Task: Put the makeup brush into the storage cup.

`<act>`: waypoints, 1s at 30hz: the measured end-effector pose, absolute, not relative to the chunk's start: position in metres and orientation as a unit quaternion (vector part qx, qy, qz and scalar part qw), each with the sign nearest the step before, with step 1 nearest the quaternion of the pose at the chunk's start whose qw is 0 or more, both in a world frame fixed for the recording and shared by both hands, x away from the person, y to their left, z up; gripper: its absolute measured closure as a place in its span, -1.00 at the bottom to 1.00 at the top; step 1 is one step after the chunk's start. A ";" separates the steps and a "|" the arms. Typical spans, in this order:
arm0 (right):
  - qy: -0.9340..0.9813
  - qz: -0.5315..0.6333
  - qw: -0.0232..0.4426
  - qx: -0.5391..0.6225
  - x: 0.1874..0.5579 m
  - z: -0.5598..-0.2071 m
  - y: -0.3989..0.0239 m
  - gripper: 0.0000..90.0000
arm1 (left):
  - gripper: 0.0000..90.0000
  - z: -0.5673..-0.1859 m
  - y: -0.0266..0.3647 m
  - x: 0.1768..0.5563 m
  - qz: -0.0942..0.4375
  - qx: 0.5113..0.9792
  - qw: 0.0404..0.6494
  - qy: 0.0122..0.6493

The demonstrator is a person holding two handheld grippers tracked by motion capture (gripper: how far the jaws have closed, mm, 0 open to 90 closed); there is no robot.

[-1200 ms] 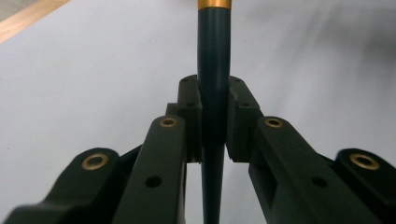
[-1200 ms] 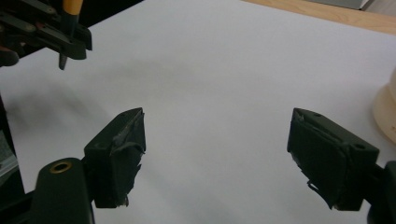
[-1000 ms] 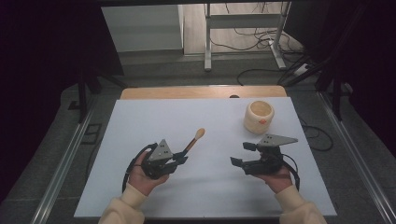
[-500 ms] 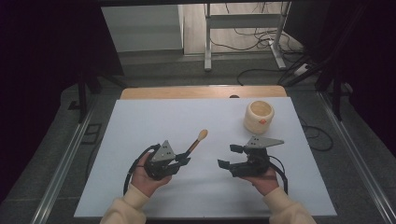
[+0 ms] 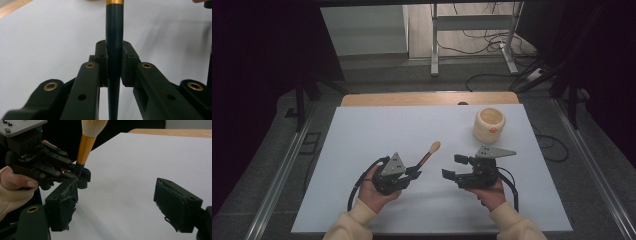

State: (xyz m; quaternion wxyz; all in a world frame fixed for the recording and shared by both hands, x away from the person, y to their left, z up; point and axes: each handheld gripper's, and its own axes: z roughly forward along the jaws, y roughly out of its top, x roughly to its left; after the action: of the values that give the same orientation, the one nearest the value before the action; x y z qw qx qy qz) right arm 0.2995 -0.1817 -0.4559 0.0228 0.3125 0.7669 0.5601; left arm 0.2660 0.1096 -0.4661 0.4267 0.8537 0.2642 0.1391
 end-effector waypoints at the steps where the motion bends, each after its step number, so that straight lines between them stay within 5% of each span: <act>1: 0.766 0.561 0.022 0.312 0.299 -0.456 -0.179 -0.56 | 0.75 -0.466 0.109 0.266 0.139 0.854 0.426 0.263; 20: 0.748 0.593 0.015 0.297 0.299 -0.458 -0.158 -0.47 | 0.75 -0.470 0.093 0.261 0.136 0.858 0.427 0.250; 30: 0.730 0.619 -0.010 0.289 0.299 -0.458 -0.155 -0.10 | 0.75 -0.472 0.084 0.259 0.143 0.857 0.429 0.246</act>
State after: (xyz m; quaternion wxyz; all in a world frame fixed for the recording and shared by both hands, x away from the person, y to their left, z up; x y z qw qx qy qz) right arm 0.2994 -0.1553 -0.4583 -0.0096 0.2892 0.7304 0.6187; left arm 0.2588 0.0844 -0.4717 0.4294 0.8572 0.2460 0.1427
